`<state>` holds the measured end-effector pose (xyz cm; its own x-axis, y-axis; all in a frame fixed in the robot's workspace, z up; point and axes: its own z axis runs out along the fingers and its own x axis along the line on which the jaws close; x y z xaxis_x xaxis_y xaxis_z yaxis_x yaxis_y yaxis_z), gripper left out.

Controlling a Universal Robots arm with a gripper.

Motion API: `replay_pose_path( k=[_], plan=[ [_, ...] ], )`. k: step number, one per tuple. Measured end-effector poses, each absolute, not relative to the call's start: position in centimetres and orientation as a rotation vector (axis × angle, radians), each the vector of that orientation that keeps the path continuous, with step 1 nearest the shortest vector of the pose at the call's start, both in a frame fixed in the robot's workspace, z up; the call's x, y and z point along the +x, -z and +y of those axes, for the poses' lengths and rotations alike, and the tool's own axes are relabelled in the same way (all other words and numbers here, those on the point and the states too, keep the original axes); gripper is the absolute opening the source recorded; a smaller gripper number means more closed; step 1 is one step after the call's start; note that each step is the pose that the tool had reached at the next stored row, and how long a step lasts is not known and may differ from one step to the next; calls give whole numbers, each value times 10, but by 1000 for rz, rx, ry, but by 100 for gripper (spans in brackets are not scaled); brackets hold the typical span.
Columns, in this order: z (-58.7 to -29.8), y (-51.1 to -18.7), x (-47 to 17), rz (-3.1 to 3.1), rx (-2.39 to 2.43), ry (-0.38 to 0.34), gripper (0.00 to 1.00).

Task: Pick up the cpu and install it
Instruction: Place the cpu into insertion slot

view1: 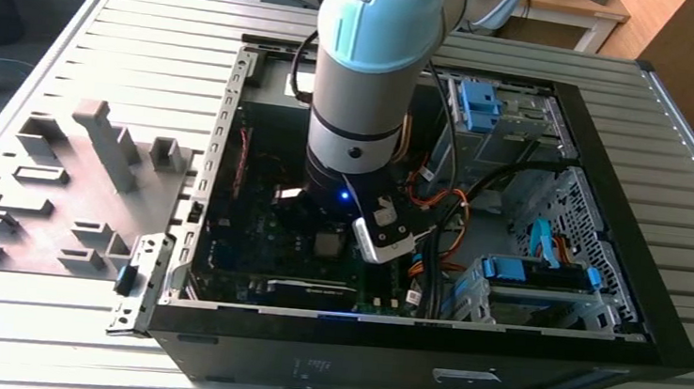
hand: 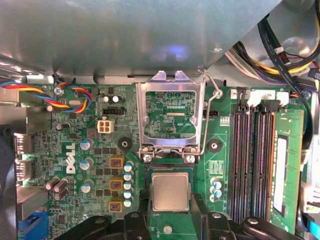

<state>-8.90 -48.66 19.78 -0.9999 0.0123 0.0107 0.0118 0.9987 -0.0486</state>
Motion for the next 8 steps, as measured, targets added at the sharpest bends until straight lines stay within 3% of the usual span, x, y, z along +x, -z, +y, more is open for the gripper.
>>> replay_pose_path(
  k=[8],
  plan=[
    [-487,-198,-89,-3132,-11,-28,46]
  ],
)
